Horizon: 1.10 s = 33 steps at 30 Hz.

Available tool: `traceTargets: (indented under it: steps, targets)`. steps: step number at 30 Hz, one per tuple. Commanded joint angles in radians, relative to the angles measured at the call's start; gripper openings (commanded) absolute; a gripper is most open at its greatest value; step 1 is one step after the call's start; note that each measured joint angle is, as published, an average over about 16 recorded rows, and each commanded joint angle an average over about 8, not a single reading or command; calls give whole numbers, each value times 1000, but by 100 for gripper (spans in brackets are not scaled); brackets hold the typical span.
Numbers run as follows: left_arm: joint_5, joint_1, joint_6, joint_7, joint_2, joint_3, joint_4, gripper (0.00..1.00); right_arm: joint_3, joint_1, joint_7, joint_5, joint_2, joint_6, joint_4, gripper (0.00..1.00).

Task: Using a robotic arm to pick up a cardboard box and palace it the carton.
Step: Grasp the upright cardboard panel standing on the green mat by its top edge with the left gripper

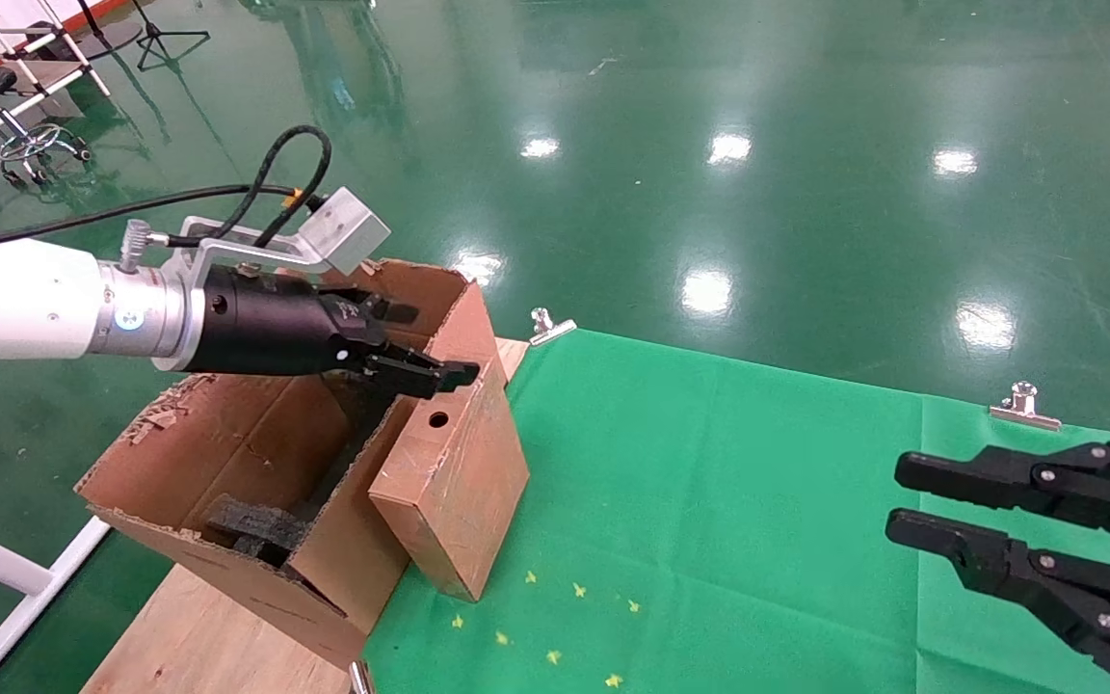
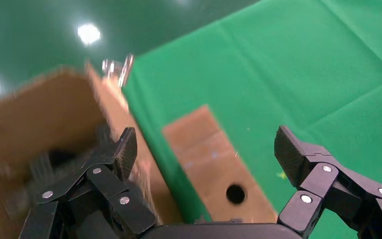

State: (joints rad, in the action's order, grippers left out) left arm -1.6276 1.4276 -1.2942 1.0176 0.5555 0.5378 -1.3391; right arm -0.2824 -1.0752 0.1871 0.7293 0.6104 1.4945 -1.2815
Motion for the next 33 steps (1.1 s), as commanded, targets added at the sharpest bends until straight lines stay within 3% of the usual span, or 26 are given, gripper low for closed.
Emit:
traceTargets:
  steps: [1,6,20,22,26,28,30,33]
  targets:
    - [-26,19,-28,82,4,13,0,100,0,0,0,0,0,0,0,0]
    - [-34,12,-48,138,11,27,-3,100,0,0,0,0,0,0,0,0]
    - [-80,-45,-40,142,28,67,-8,100,-1,0,-1,-1,-1,-1,0,1]
    - [-79,-50,-34,140,30,67,-8,100,-1,0,-1,-1,-1,-1,0,10]
    - [-78,-55,-28,133,32,67,-8,98,-1,0,-1,-1,-1,-1,0,59]
    - [-79,-55,-28,131,32,68,-9,74,-1,0,-1,-1,-1,-1,0,83]
    - [-79,-56,-27,130,32,68,-9,49,-1,0,-1,-1,-1,-1,0,100]
    - [-78,-56,-27,131,32,67,-9,11,-1,0,-1,-1,-1,-1,0,100]
